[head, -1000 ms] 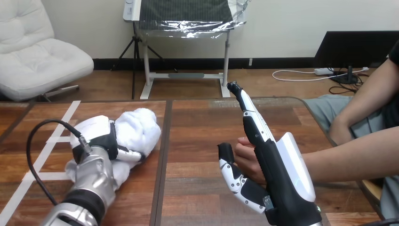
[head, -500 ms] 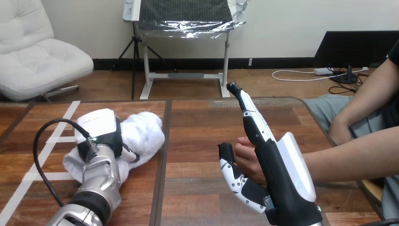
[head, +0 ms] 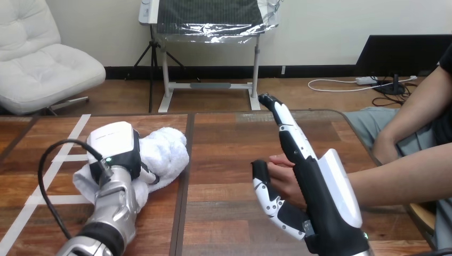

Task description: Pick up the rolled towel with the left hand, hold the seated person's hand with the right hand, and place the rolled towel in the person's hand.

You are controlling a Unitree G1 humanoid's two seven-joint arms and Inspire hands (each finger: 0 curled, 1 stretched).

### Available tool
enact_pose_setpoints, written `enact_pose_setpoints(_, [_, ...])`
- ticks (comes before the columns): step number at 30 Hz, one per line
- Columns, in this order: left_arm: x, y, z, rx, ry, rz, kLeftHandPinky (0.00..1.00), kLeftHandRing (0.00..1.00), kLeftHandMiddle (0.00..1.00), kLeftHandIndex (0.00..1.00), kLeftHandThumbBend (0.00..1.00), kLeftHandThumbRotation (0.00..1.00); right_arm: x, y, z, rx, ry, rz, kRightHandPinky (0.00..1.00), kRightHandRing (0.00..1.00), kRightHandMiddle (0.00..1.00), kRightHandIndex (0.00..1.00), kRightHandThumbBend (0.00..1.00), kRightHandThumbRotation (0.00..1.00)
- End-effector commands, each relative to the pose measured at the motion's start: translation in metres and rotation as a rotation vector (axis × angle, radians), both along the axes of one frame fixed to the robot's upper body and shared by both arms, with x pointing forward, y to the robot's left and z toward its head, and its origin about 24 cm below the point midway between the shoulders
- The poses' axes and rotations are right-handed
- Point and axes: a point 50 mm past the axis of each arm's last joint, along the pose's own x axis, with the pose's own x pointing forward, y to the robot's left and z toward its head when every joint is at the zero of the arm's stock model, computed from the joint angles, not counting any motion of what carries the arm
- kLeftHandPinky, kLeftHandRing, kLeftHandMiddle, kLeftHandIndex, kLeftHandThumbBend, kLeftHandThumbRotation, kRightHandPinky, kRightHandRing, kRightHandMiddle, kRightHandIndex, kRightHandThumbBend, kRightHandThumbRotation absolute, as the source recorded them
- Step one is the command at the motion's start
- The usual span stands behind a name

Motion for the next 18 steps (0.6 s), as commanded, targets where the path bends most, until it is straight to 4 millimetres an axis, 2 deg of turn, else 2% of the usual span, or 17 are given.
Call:
enact_pose_setpoints(1, [-0.003,-0.0031,-0.0028,-0.049,-0.036,-0.023,0.17,0.23,0.34,0.54,0.67,0.0,0.0059,0.0007,0.0208,0.02,-0.11,0.013,1.0,1.0,1.0,0.97,0.0,0.0])
enact_pose_setpoints(11, [-0.0079,-0.0052,-0.0028,-0.148,-0.144,-0.053,0.13,0.18,0.29,0.53,0.68,0.0,0.0062,0.0003,0.0207,0.023,-0.114,0.016,1.0,1.0,1.0,0.96,0.0,0.0])
enact_pose_setpoints(18, [-0.0121,-0.0066,-0.0035,-0.265,-0.198,-0.065,0.16,0.22,0.32,0.53,0.69,0.0,0.0062,0.0001,0.0213,0.016,-0.119,0.014,1.0,1.0,1.0,0.96,0.0,0.0])
